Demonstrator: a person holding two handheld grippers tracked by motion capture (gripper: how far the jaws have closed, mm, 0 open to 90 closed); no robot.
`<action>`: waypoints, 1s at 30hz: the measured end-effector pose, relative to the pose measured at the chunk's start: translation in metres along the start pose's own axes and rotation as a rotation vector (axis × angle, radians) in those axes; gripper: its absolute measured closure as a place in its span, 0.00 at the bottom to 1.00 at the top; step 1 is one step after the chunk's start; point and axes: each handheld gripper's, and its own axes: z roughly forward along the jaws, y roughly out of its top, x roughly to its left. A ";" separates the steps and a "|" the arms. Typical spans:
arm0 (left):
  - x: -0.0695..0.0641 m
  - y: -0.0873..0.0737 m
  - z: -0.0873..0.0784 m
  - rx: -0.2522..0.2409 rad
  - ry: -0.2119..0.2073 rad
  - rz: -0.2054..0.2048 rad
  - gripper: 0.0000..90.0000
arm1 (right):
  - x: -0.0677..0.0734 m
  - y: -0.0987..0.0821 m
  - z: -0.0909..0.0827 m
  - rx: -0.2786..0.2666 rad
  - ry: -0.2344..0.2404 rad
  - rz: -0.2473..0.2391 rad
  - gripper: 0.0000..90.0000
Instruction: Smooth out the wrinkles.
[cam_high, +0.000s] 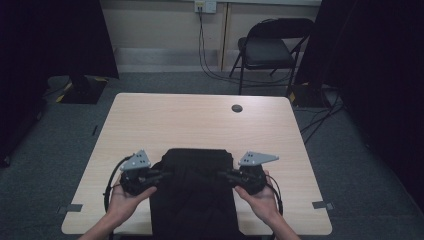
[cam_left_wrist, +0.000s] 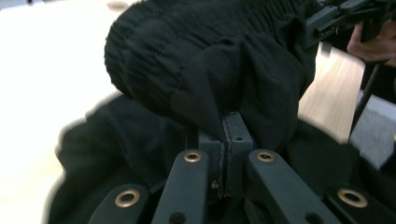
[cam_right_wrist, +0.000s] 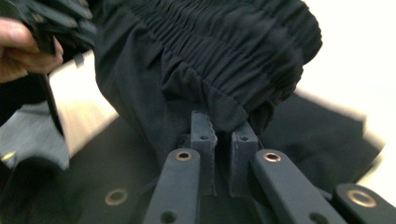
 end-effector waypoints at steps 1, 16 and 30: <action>0.000 -0.007 0.005 0.018 0.001 -0.006 0.99 | 0.000 -0.009 0.005 0.029 -0.006 -0.001 0.92; 0.031 -0.037 0.060 0.226 0.091 -0.034 0.99 | -0.029 -0.037 0.078 0.240 -0.054 -0.050 0.93; 0.122 0.001 0.103 0.133 0.334 -0.073 0.99 | -0.092 0.014 0.144 0.169 -0.178 -0.014 0.93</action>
